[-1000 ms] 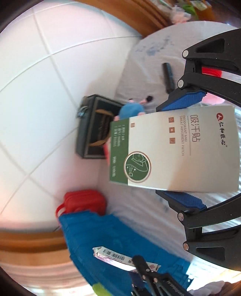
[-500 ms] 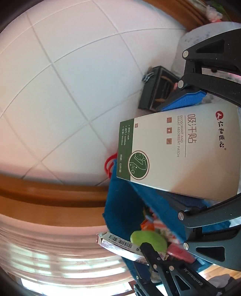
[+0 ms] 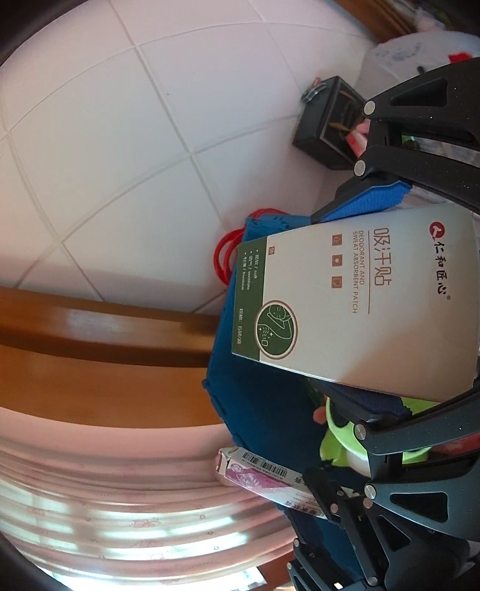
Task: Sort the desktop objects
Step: 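Carry both boxes over the blue crate and open both tools, then move both tools back over the bed toward the bottle and black roll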
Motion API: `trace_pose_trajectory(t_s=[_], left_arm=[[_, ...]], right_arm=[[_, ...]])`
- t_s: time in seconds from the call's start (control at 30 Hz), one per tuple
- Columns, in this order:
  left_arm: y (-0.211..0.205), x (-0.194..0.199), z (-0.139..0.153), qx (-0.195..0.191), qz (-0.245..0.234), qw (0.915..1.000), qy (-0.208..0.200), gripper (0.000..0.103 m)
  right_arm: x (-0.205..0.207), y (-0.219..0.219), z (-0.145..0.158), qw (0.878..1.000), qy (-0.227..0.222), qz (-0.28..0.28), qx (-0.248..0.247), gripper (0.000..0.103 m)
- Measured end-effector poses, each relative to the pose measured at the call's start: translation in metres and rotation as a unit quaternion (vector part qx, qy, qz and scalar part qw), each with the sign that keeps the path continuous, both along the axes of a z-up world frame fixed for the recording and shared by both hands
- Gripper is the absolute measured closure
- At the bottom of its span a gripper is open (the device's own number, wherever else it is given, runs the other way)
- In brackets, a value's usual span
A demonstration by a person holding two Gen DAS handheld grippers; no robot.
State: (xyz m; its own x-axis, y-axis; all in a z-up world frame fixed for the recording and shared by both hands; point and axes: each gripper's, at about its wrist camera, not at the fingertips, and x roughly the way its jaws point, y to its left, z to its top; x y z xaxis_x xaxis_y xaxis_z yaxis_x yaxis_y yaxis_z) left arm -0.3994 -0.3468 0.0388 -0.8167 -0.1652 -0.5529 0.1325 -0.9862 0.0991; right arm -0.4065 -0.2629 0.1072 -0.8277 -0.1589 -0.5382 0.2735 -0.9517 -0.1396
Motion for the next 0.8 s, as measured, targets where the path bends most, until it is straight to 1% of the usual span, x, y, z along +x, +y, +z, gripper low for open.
trace_pose_trajectory(t_s=[0.03, 0.07, 0.17, 0.2, 0.23, 0.27, 0.33, 0.37, 0.4, 0.43, 0.47, 0.53, 0.6, 0.8], left_arm=[[-0.003, -0.008, -0.004, 0.004, -0.005, 1.0000, -0.003, 0.075], [-0.006, -0.012, -0.003, 0.007, -0.006, 0.9999, -0.006, 0.075], [-0.011, -0.026, -0.008, 0.008, -0.006, 0.9999, -0.007, 0.075], [-0.010, -0.026, -0.008, 0.008, -0.006, 0.9999, -0.011, 0.073], [-0.011, -0.030, -0.009, 0.010, -0.007, 0.9998, -0.017, 0.066], [-0.011, -0.033, -0.011, 0.011, -0.008, 0.9997, -0.019, 0.062], [-0.012, -0.034, -0.012, 0.014, -0.008, 0.9998, -0.015, 0.050], [-0.012, -0.034, -0.012, 0.015, -0.008, 0.9998, -0.014, 0.046], [-0.009, -0.032, -0.011, 0.014, -0.008, 0.9998, -0.012, 0.041], [-0.008, -0.030, -0.009, 0.013, -0.007, 0.9999, -0.008, 0.038], [-0.009, -0.029, -0.008, 0.013, -0.005, 0.9999, -0.004, 0.037], [-0.010, -0.025, -0.006, 0.014, -0.001, 0.9999, 0.004, 0.030], [-0.013, -0.020, -0.005, 0.019, 0.003, 0.9997, 0.012, 0.030], [-0.003, 0.001, 0.000, 0.024, 0.005, 0.9993, 0.027, 0.029]], right_arm=[[-0.009, -0.005, -0.002, 1.000, -0.003, -0.007, 0.004, 0.025], [-0.007, 0.000, -0.007, 1.000, -0.004, -0.012, 0.007, 0.025], [-0.023, 0.001, -0.017, 0.999, -0.014, -0.029, 0.011, 0.025], [-0.026, 0.004, -0.019, 0.999, -0.016, -0.034, 0.010, 0.025], [-0.031, 0.003, -0.021, 0.999, -0.019, -0.038, 0.010, 0.025], [-0.030, 0.010, -0.022, 0.999, -0.018, -0.039, 0.009, 0.025], [-0.033, 0.009, -0.024, 0.999, -0.017, -0.036, 0.010, 0.025], [-0.034, 0.008, -0.024, 0.999, -0.012, -0.036, 0.011, 0.019], [-0.031, 0.011, -0.024, 0.999, -0.008, -0.037, 0.012, 0.008], [-0.030, 0.011, -0.023, 0.999, -0.003, -0.040, 0.014, 0.003], [-0.029, 0.013, -0.023, 0.999, 0.001, -0.041, 0.013, 0.000], [-0.025, 0.017, -0.021, 0.999, 0.004, -0.042, 0.011, 0.000], [-0.022, 0.019, -0.021, 0.999, 0.004, -0.041, 0.010, 0.000], [0.001, 0.032, -0.021, 0.999, 0.016, -0.041, 0.013, 0.000]])
